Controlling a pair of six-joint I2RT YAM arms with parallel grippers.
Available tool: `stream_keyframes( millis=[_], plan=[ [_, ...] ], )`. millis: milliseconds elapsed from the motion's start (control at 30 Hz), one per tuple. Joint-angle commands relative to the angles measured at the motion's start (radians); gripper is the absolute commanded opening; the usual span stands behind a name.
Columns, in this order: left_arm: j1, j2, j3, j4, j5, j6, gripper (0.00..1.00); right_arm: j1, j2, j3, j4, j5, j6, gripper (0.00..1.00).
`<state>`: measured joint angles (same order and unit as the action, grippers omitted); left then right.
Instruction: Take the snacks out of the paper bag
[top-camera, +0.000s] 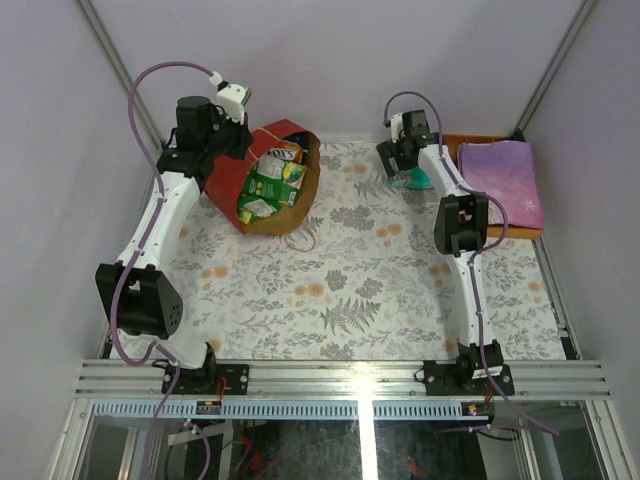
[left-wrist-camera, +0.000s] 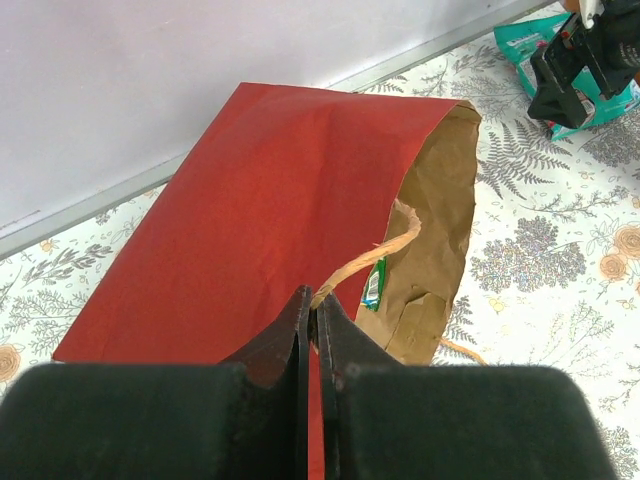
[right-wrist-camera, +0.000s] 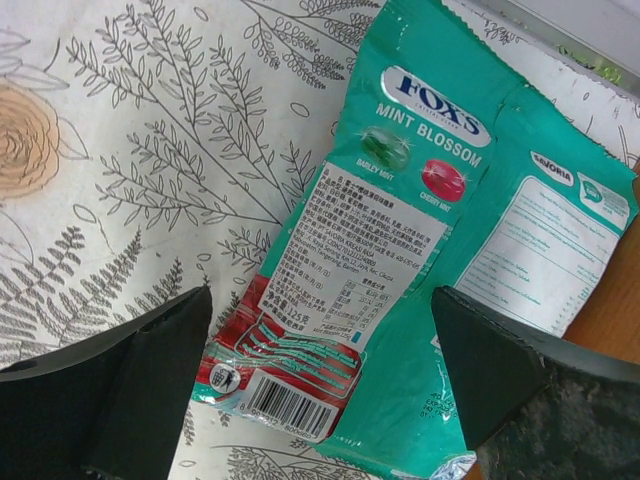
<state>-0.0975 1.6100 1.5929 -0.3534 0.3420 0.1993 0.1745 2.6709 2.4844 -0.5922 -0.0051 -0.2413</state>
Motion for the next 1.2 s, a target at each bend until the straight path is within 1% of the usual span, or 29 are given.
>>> stream_keyframes(
  millis=[0,33,100,200,300,433,500,533,600,767,1167],
  plan=[
    [-0.006,-0.013,0.039,0.036,-0.021,-0.018,0.00,-0.018,0.009,0.046,-0.118,-0.059,-0.082,0.99],
    [-0.007,-0.013,0.040,0.036,-0.020,-0.022,0.00,-0.018,-0.015,0.032,-0.116,-0.060,-0.070,0.99],
    [-0.010,-0.014,0.042,0.039,-0.019,-0.026,0.00,-0.019,-0.095,-0.042,-0.056,-0.076,-0.013,0.99],
    [-0.015,-0.011,0.043,0.049,-0.015,-0.036,0.00,-0.018,-0.271,-0.223,0.059,-0.121,0.067,0.99],
    [-0.017,-0.012,0.044,0.057,-0.008,-0.040,0.00,-0.018,-0.392,-0.364,0.094,-0.133,0.145,0.99],
    [-0.018,-0.015,0.045,0.067,0.000,-0.043,0.00,-0.018,-0.566,-0.659,0.238,-0.072,0.318,0.99],
    [-0.019,-0.014,0.044,0.070,0.005,-0.047,0.00,-0.018,-0.645,-0.836,0.366,-0.104,0.452,1.00],
    [-0.021,-0.015,0.043,0.070,0.005,-0.046,0.00,-0.018,-0.671,-0.914,0.430,-0.117,0.498,0.99],
    [-0.024,-0.018,0.038,0.070,0.000,-0.043,0.00,-0.018,-0.697,-1.010,0.492,-0.088,0.551,0.97],
    [-0.035,-0.048,0.026,0.042,-0.011,-0.010,0.00,-0.026,-0.700,-1.072,0.474,0.058,0.559,0.97],
    [-0.054,-0.079,0.013,0.037,-0.036,-0.002,0.00,-0.052,-0.706,-1.111,0.451,0.213,0.538,0.99]
  ],
)
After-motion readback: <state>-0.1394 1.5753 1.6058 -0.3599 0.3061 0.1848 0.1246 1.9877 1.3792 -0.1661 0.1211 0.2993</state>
